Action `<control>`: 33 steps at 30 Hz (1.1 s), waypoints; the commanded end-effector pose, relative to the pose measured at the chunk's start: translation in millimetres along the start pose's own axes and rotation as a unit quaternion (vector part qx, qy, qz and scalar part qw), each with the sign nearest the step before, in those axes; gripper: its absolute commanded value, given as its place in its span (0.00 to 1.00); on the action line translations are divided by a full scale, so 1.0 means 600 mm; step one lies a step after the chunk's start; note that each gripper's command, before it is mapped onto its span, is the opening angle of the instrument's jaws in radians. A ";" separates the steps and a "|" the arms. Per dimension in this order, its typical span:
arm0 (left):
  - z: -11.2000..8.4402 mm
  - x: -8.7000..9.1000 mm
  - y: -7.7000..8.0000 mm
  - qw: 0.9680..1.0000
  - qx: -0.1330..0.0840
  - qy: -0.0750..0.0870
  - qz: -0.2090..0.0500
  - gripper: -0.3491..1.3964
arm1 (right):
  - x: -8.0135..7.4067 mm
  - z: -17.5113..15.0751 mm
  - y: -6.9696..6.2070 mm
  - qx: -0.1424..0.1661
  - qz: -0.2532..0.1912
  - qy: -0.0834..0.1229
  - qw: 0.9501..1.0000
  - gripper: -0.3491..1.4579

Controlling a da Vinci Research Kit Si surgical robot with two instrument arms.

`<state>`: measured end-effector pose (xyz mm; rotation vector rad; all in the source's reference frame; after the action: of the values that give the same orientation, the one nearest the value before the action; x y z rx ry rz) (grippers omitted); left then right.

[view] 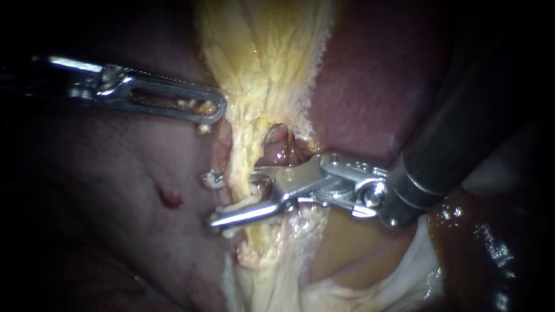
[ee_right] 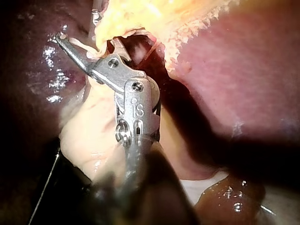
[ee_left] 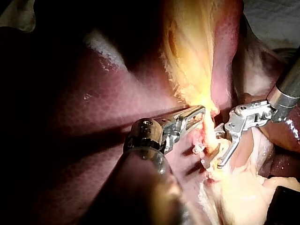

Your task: Clipping third clip left tube

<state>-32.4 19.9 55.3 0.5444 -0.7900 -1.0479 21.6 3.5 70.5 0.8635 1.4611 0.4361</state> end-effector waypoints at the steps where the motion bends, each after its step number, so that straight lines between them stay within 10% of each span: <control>1: 0.0000 0.0000 0.0001 1.000 0.000 0.000 0.000 0.00 | 0.0006 -0.0002 0.0000 -0.001 0.004 0.002 1.000 0.45; 18: 0.0003 0.0003 0.0005 1.000 -0.001 0.000 0.001 0.00 | 0.0052 -0.0029 0.0002 0.007 0.040 0.051 0.998 0.46; 33: 0.0003 0.0003 0.0011 1.000 0.000 0.000 0.001 0.00 | 0.0080 -0.0024 -0.0050 0.035 0.058 0.082 0.994 0.46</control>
<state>-32.2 20.0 55.9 0.5424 -0.7899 -1.0460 20.0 5.4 65.1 0.9916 1.5902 0.5574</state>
